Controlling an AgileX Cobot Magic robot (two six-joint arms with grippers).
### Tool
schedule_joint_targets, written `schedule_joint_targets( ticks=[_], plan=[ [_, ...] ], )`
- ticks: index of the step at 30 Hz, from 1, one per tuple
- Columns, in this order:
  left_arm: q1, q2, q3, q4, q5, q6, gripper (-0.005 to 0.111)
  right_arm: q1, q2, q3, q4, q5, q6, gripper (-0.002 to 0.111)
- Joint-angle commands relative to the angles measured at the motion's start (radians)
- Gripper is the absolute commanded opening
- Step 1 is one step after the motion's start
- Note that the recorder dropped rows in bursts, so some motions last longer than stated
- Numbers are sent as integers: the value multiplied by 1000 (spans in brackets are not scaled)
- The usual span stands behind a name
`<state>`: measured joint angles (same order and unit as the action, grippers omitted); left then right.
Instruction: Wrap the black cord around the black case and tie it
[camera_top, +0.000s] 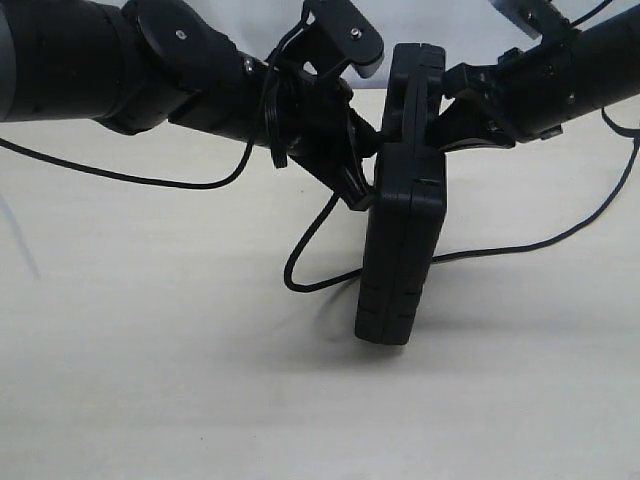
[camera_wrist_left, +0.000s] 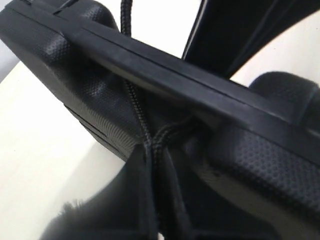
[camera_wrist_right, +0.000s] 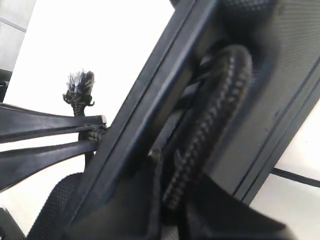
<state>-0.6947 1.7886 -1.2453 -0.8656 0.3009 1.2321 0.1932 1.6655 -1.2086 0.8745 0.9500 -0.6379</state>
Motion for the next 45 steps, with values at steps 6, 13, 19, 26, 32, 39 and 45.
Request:
schedule_joint_targets(
  ticks=[6,13,19,26,32,39,45],
  plan=[
    [-3,-2,-2,-7,22,-7,25,5,-49,-1,-4,-41,7,4],
    [-3,-8,-2,-7,45,-7,59,5,-69,-1,-46,-41,51,4],
    [-3,-64,-2,-7,63,-7,65,7,-69,-1,-51,-41,54,4],
    [27,-91,-2,26,110,-39,65,7,-69,-1,-51,-30,54,4],
    [106,-91,-2,212,195,-266,65,10,-69,-1,-49,-18,54,4],
    [131,-34,-2,248,247,-294,64,86,-69,-1,-53,-36,57,4],
    [131,58,-2,252,247,-294,64,101,-69,-1,-53,-36,83,4]
  ],
)
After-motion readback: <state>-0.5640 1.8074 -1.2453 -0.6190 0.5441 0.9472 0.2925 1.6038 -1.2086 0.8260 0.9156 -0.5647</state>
